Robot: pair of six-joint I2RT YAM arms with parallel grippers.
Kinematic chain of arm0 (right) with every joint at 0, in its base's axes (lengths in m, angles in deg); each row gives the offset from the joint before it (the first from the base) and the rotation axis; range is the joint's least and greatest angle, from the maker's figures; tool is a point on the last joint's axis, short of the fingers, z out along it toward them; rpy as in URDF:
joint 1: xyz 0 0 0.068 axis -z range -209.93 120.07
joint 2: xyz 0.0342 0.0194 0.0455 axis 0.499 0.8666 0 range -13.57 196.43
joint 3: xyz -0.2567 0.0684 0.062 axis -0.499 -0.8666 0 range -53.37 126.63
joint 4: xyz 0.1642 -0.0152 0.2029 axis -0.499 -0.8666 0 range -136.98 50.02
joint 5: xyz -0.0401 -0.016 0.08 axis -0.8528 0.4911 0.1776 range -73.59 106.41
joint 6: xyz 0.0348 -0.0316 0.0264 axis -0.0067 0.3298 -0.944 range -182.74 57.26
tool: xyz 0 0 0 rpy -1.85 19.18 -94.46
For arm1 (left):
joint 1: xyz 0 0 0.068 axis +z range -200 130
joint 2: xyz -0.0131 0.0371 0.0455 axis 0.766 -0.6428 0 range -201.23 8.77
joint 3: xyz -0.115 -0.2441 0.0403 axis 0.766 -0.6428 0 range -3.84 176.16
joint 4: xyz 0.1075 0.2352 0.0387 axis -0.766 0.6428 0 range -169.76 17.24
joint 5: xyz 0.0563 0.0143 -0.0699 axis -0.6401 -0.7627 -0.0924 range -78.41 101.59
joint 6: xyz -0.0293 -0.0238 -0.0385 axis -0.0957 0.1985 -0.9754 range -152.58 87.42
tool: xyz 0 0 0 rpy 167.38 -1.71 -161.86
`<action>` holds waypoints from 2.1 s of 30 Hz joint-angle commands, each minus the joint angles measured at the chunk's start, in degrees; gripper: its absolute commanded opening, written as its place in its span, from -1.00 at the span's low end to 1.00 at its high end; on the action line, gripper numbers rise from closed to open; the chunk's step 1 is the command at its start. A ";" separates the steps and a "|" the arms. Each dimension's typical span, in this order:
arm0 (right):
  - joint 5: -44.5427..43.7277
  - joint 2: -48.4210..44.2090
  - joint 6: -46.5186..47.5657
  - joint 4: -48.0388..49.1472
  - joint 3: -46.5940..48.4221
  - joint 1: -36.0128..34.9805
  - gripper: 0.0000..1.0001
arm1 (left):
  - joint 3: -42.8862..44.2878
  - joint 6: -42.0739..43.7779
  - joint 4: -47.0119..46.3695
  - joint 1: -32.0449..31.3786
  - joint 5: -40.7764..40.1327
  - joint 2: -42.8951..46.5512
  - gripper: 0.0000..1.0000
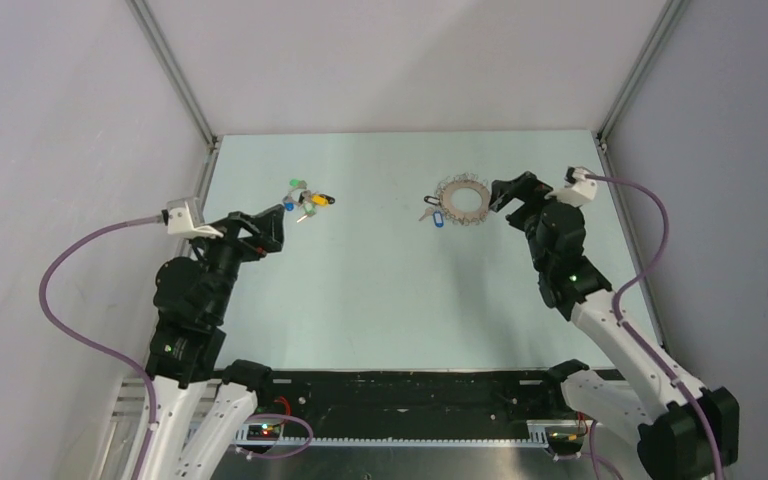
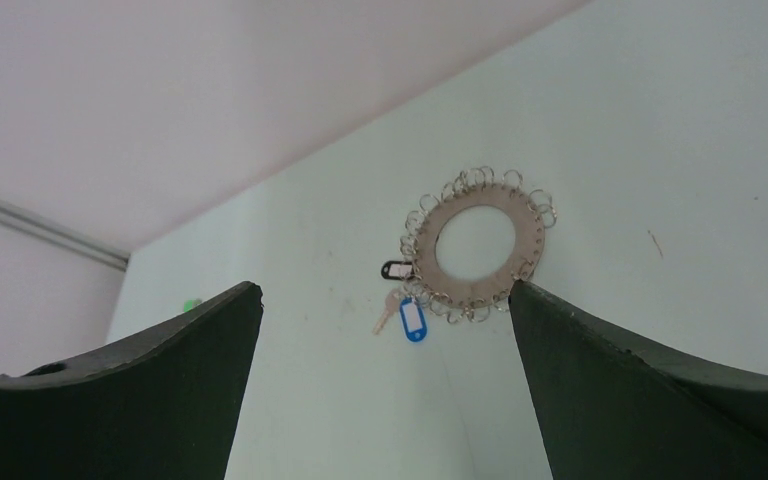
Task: Remove the keys from the keyring
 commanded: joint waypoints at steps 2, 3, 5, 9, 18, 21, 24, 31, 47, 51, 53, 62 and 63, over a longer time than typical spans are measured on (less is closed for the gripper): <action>9.94 5.21 2.05 8.44 2.36 3.20 0.99 | 1.50 1.29 -2.19 2.83 7.58 -2.03 0.99; 10.51 5.94 1.48 8.57 2.39 3.66 0.99 | 1.57 1.84 -2.33 3.12 8.70 -2.36 0.99; 11.48 6.37 1.99 7.60 2.42 4.78 0.99 | 1.43 3.13 -2.37 3.35 11.02 -3.76 0.99; 6.68 6.27 2.90 7.78 2.39 5.45 0.99 | 1.80 5.28 -2.36 3.45 15.53 -6.06 0.99; 7.88 12.15 2.72 8.70 2.43 5.57 0.86 | 1.75 7.95 -2.28 3.67 17.32 -8.35 0.99; 10.55 15.26 0.66 9.46 2.63 5.48 0.52 | 1.43 8.58 -2.30 3.68 17.24 -8.46 0.99; 11.77 21.08 -2.32 9.71 4.97 4.65 0.38 | 1.29 8.77 -2.31 3.59 17.64 -8.41 0.99; 9.78 36.47 -7.70 3.71 15.42 2.46 0.45 | 1.66 7.07 -2.40 3.14 20.37 -9.06 0.99; 7.61 65.08 10.32 -27.37 50.20 -2.36 0.35 | 1.90 4.81 -2.36 2.80 22.13 -11.97 0.99; 10.64 73.87 16.58 -41.30 62.95 -2.78 0.41 | 1.82 4.56 -2.35 2.75 22.34 -11.77 0.99; 10.88 76.83 18.28 -44.61 66.68 -2.92 0.42 | 1.75 4.53 -2.32 2.78 22.34 -11.65 0.99; 12.12 83.20 21.26 -52.15 73.58 -1.35 0.18 | 1.16 5.39 -2.27 2.80 21.18 -10.43 0.99; 12.99 83.51 21.67 -53.27 73.50 -1.34 0.12 | 1.14 5.47 -2.23 2.84 21.08 -10.29 0.99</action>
